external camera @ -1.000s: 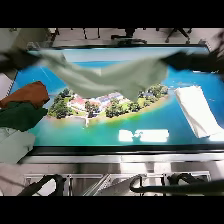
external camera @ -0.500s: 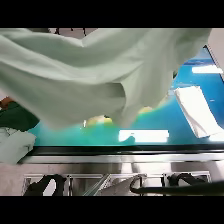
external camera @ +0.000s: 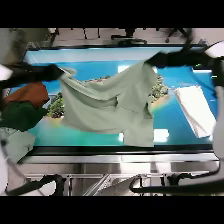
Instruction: Fold the shirts.
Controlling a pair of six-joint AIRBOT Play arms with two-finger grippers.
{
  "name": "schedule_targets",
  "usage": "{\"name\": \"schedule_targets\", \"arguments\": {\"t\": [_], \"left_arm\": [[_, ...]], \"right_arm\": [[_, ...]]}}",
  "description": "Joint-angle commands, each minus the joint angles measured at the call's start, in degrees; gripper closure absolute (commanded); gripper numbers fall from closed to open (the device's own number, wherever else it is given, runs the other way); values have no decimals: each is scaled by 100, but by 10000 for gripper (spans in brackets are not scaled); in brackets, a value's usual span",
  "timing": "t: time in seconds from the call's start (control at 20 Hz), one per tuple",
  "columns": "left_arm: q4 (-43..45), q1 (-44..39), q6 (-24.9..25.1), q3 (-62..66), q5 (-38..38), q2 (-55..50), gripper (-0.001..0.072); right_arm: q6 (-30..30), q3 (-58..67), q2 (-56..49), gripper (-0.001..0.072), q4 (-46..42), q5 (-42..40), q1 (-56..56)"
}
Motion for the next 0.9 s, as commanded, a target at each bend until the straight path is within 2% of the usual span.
{"name": "schedule_targets", "arguments": {"t": [0.0, 0.05, 0.1, 0.15, 0.2, 0.25, 0.35, 0.5, 0.6, 0.85], "left_arm": [[20, -334, 122, 317, 291, -1974, 691], [-146, -332, 125, 667, 46, -2446, 691], [-352, -278, 127, 1008, -219, -2789, 654], [-605, -201, 127, 1368, -525, -3049, 409], [-857, -94, 127, 1742, -844, -3213, 146], [-988, 37, 127, 2072, -1113, -3281, 105], [-879, 374, 133, 2710, -1751, -3209, 106], [-540, 1047, 286, 3169, -2830, -2806, 106], [-481, 1499, 420, 2645, -2894, -2319, 106], [-466, 2312, 918, 173, -2983, -1355, 106]], "right_arm": [[-37, -229, -1333, 693, 9, -409, 37], [-33, -227, -1567, 690, 37, -546, 42], [-35, -225, -1711, 661, 48, -614, 39], [-35, -225, -1749, 534, 48, -634, 22], [-35, -221, -1716, 459, 48, -603, -20], [-35, -219, -1622, 410, 31, -527, -92], [116, -219, -1248, 327, -118, -28, -382], [601, -280, -581, 328, -1064, 990, -894], [741, -754, -92, 329, -1860, 1279, -1023], [739, -2774, 876, 328, -2697, 1001, -1095]]}}
